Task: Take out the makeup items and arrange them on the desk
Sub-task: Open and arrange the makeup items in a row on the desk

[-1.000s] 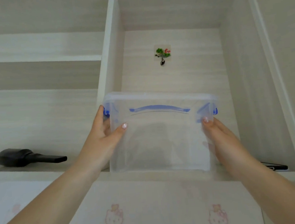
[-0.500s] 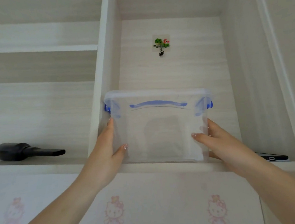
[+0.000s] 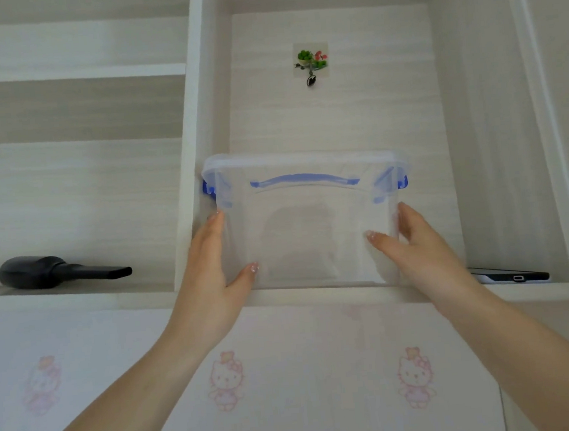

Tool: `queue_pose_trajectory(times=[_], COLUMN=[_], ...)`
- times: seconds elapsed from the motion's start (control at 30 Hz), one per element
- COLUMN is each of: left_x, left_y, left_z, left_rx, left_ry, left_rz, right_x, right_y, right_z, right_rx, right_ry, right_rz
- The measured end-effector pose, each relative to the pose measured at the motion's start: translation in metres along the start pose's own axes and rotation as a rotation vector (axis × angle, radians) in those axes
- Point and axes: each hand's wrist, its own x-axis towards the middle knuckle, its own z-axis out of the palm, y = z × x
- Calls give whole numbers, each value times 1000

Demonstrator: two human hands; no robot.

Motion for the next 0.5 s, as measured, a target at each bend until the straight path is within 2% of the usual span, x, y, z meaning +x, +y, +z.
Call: queue_pose_trajectory(times=[0.07, 0.13, 0.27, 0.37, 0.5], left_x=[-13, -28, -60, -86, -122], left_y=[6, 12, 18, 15, 6], left_z=[-1, -5, -11, -16, -26], left_rx=[-115, -182, -261, -310, -377], left_ry=[63, 98, 41, -23, -72], left_rz=[24, 47, 44, -37, -153], right_x=[-11, -26, -61, -91, -131], right_y=[-4, -5, 4, 9, 20], right_z=[4, 9, 24, 39, 65], right_rx=[54, 141, 150, 144, 194], right_ry=[155, 195, 155, 132, 5], right_rz=[-53, -154, -310, -377, -316])
